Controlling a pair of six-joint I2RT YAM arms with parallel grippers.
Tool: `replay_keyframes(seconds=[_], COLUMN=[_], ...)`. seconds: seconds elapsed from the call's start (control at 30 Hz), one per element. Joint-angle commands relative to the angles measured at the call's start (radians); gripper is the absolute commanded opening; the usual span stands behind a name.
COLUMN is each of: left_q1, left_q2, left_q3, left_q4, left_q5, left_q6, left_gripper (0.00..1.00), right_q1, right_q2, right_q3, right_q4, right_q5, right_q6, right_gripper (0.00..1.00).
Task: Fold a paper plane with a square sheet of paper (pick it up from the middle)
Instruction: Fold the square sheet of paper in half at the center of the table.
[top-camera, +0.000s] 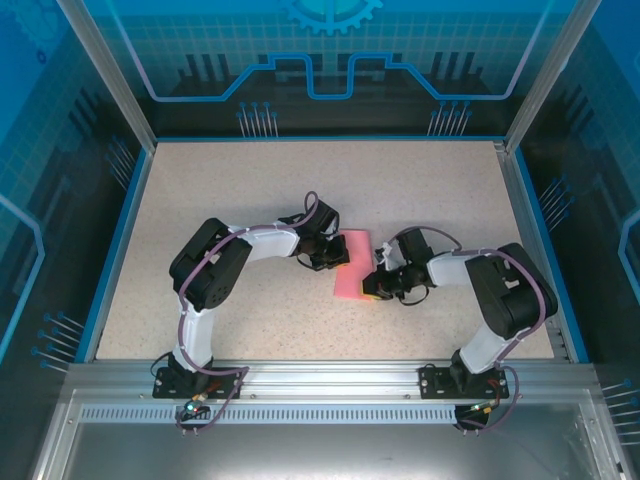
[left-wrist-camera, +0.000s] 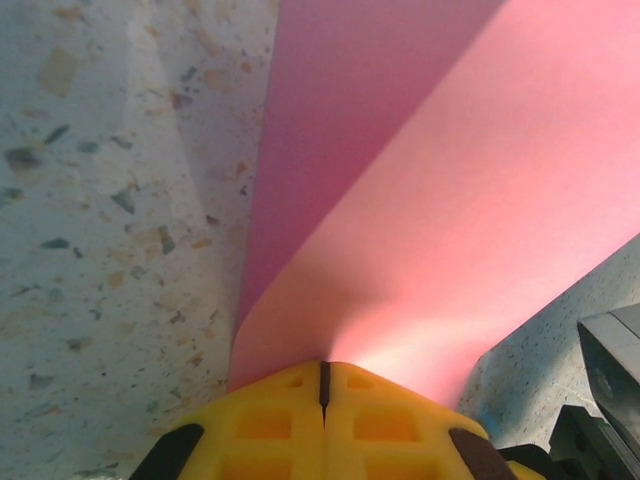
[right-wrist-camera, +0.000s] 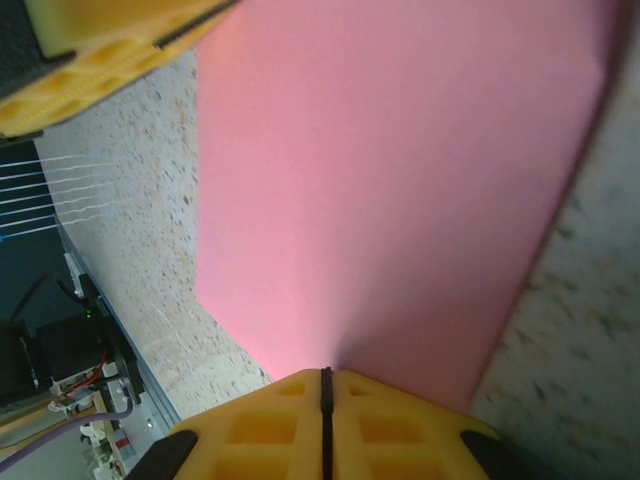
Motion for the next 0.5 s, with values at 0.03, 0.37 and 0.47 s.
replay_keyframes(seconds=[0.03, 0.37, 0.47], left_q1=[-0.012, -0.012, -0.012], left_q2=[0.034, 0.034, 0.034], left_q3=[-0.009, -0.009, -0.007], left_q4=[-0.106, -0.105, -0.108], left_q5=[-0.037, -0.036, -0.035], left_q6=[0.019, 0.020, 0.021], left_gripper=[0.00, 0.00, 0.00], right_q1=[-0.005, 0.019, 0.019], right_q2=[-0.060, 0.003, -0.030], right_q3=[-0.013, -0.002, 0.013], right_q4=[-0.055, -0.164, -0.192], right_q5=[0.001, 0.116, 0.126], right_q6=[0.015, -0.039, -0.038], right_gripper=[0.10, 0.07, 0.07])
